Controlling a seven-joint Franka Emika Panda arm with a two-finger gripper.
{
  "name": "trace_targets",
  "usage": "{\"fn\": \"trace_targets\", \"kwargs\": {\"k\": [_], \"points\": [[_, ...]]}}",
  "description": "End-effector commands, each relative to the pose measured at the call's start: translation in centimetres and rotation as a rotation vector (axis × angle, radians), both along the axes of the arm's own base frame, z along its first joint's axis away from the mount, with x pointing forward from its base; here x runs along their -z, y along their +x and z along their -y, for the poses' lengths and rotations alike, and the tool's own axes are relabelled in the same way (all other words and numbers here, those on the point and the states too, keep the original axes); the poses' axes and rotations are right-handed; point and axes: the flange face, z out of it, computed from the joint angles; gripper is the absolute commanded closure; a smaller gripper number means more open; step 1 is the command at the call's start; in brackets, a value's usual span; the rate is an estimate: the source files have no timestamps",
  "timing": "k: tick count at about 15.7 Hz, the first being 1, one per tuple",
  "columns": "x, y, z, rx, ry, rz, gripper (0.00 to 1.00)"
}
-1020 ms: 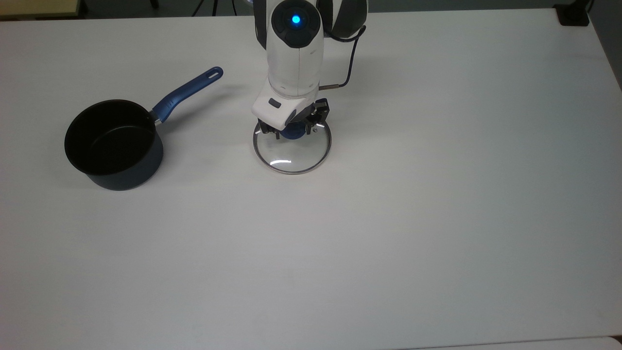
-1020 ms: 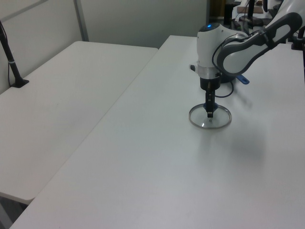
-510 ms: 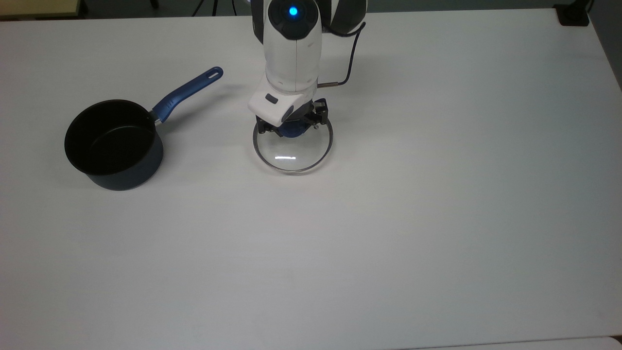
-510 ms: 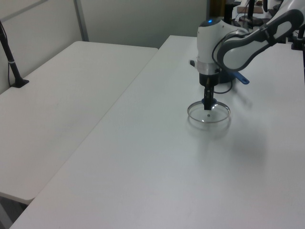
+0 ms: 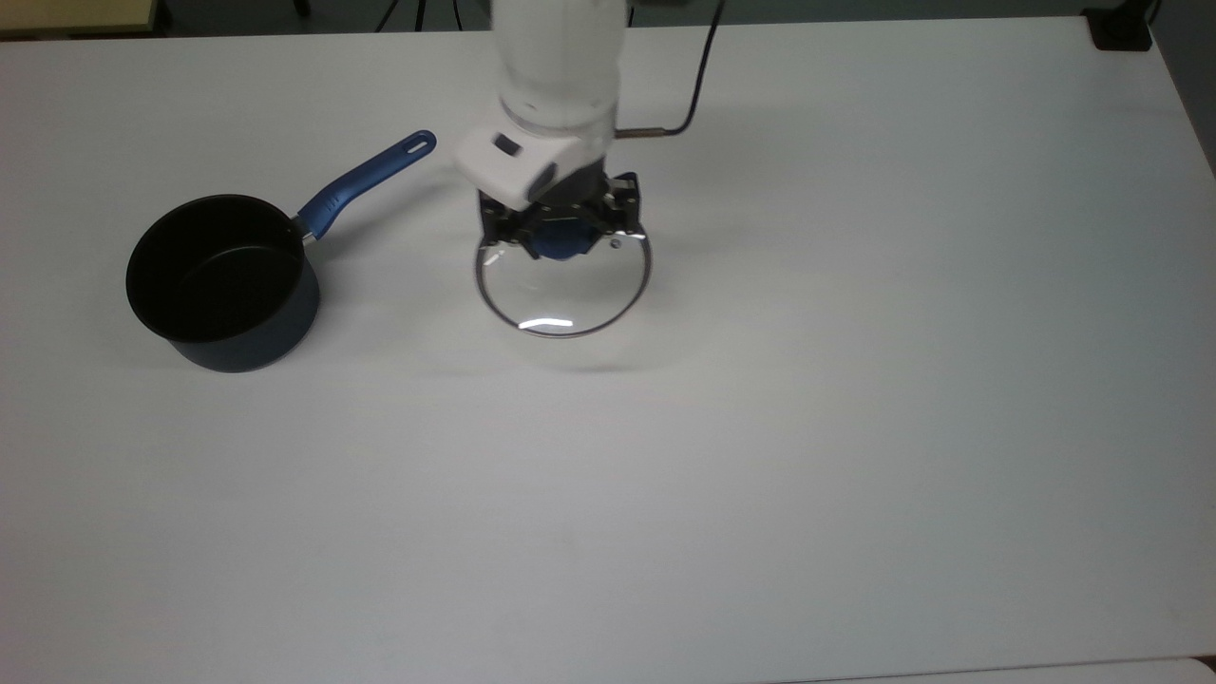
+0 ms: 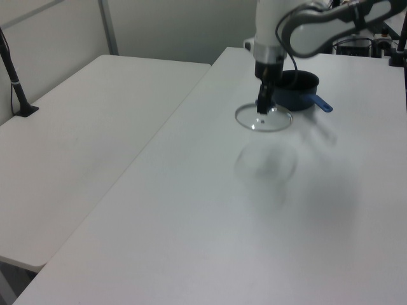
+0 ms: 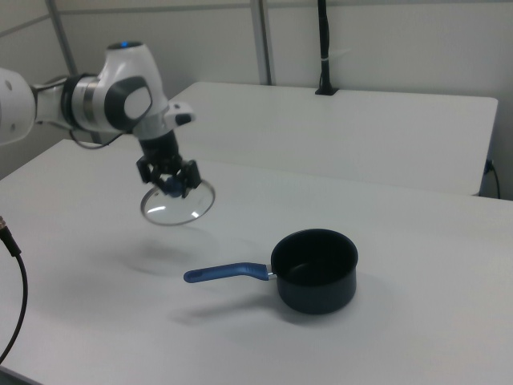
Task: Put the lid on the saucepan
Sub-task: 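Lift the glass lid and carry it over the black saucepan, then lower the lid onto the saucepan rim and open the gripper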
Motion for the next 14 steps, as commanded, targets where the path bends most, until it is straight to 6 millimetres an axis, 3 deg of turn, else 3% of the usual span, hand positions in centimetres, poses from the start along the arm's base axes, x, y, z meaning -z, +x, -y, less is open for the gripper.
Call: {"fn": "trace_targets", "kwargs": {"k": [1,3,4,8,10,12,14], "points": [[-3.8,1.0,6.1,0.053,-0.069,0.025,0.50],[-3.9,1.0,10.6,0.041,-0.099,0.019,0.50],[-3.9,0.7,14.3,0.020,-0.105,0.008,0.50],[-2.4,-0.4,22.6,0.000,-0.101,-0.026,0.49],[-0.6,-0.7,25.7,0.017,-0.095,-0.051,0.49],[0.9,-0.8,27.6,0.024,-0.098,-0.061,0.49],[1.2,0.3,29.1,0.032,-0.107,-0.021,0.49]]}}
